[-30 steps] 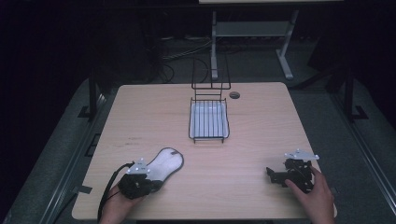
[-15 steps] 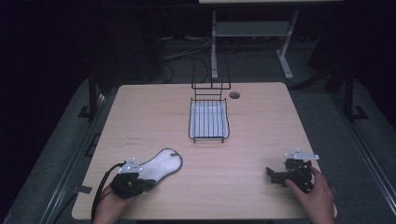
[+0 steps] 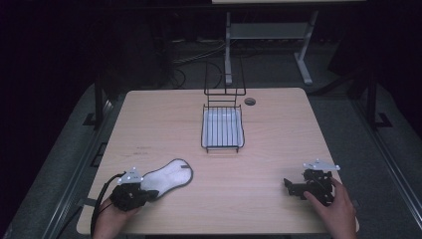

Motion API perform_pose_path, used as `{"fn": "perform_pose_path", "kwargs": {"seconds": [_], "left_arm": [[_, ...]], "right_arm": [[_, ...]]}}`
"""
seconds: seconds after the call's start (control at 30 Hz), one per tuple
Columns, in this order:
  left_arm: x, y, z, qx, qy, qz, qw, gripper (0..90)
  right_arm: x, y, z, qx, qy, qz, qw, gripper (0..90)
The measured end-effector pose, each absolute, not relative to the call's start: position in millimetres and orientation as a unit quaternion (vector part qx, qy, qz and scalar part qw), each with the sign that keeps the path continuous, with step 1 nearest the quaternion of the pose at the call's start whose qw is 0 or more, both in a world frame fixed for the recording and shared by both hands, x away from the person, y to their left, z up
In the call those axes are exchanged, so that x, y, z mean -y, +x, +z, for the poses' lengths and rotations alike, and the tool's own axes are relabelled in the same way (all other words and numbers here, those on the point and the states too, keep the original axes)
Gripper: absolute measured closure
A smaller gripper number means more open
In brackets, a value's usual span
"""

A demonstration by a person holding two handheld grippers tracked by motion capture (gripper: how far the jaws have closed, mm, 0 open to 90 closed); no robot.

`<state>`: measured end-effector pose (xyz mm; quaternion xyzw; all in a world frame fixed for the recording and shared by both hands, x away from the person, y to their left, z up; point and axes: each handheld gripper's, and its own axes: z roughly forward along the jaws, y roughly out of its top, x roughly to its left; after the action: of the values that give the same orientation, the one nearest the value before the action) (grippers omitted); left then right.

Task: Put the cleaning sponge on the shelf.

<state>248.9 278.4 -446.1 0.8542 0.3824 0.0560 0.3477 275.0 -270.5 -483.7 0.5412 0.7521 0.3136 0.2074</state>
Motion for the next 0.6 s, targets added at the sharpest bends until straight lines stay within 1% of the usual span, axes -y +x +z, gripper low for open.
{"fn": "perform_pose_path", "kwargs": {"seconds": [0.17,0.33,0.47,0.6], "left_arm": [[-283,248,-445,-0.386,0.851,0.054,0.352,89.9],[-283,248,-440,-0.382,0.845,0.051,0.37,89.3],[-285,250,-435,-0.382,0.839,0.047,0.384,80.0],[-287,253,-429,-0.38,0.835,0.055,0.394,65.3]], "right_arm": [[270,275,-484,-0.752,0.541,0.314,0.207,0.0],[270,275,-484,-0.752,0.541,0.314,0.207,0.0],[270,275,-484,-0.752,0.541,0.314,0.207,0.0],[270,275,-484,-0.752,0.541,0.314,0.207,0.0]]}}
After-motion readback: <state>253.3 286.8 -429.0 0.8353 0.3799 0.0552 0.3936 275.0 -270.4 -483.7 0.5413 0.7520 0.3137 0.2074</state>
